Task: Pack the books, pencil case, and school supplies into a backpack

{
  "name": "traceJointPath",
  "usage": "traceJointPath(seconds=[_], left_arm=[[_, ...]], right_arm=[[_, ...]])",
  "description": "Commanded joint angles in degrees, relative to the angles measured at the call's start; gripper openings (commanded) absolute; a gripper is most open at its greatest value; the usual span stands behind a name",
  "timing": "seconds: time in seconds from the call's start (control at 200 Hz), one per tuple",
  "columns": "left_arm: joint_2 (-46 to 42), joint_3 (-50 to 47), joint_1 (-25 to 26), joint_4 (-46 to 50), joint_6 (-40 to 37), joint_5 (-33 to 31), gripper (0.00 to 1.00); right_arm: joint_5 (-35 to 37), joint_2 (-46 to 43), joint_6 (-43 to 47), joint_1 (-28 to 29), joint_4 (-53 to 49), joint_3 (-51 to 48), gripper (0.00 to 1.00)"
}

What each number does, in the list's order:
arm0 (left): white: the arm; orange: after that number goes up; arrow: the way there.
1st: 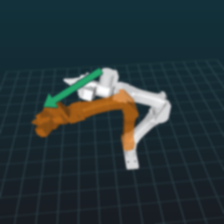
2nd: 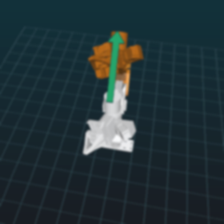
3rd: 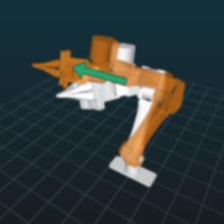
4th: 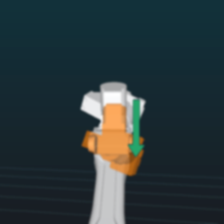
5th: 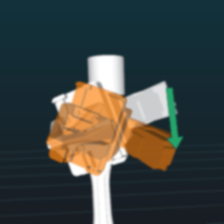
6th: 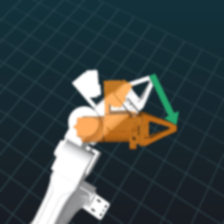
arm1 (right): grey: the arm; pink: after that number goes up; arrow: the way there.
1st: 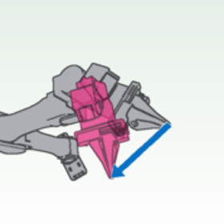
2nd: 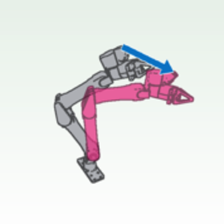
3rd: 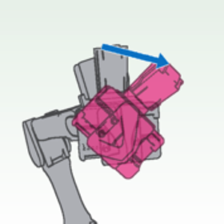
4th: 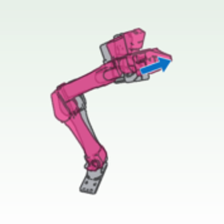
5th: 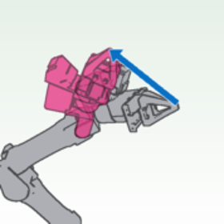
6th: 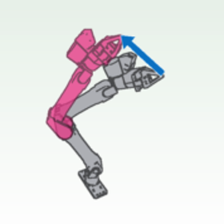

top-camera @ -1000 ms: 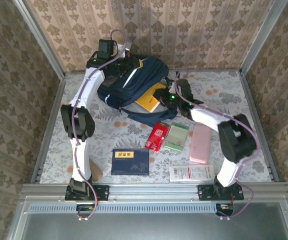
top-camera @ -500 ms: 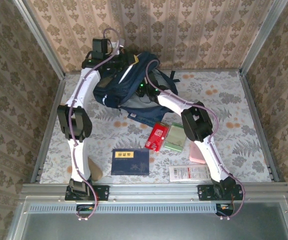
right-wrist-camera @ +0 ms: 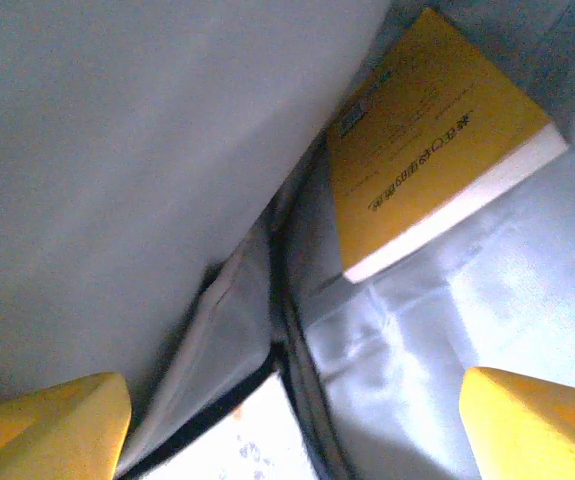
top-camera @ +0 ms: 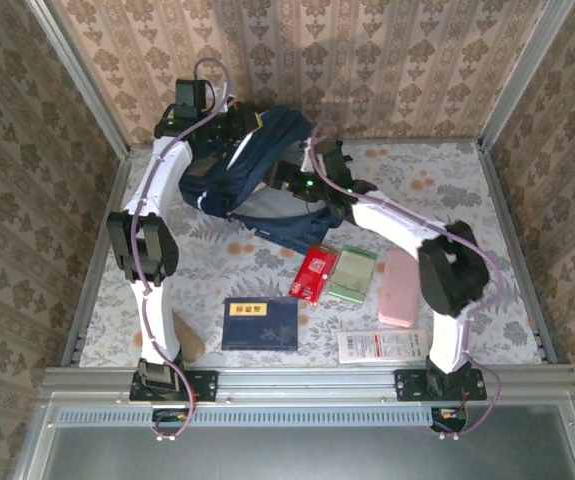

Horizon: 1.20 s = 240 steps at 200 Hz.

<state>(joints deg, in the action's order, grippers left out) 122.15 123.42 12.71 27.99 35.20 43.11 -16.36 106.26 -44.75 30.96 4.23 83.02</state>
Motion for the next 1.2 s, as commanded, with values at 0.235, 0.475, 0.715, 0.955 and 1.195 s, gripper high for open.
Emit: traceJointPath(seconds=[0.235,0.475,0.715,0.955,1.195], left_arm=[[2.0,-4.4,3.7,-0.1,-3.7,-2.7,0.16],[-4.0,-10.8,5.7,1.6,-4.0,-5.2,0.52],[-26.1,-36.8,6.9,1.9,-5.0,-11.0,0.57],[-50.8,-65.0,9.2,5.9,-4.8,-17.1,0.56],[-71.4,-76.1,5.8,12.9,2.6,-28.9,0.57]], right_arm=[[18.1,-33.6,12.0,0.9,-3.2,-32.8,0.81],[4.8,-37.4,18.0,1.9,-12.2,-34.1,0.77],[-2.4,-24.2,25.6,7.4,-21.0,-25.3,0.75],[-9.1,-9.8,28.8,14.1,-22.5,-16.0,0.65],[-11.4,3.9,27.9,23.5,-24.2,-6.7,0.22]])
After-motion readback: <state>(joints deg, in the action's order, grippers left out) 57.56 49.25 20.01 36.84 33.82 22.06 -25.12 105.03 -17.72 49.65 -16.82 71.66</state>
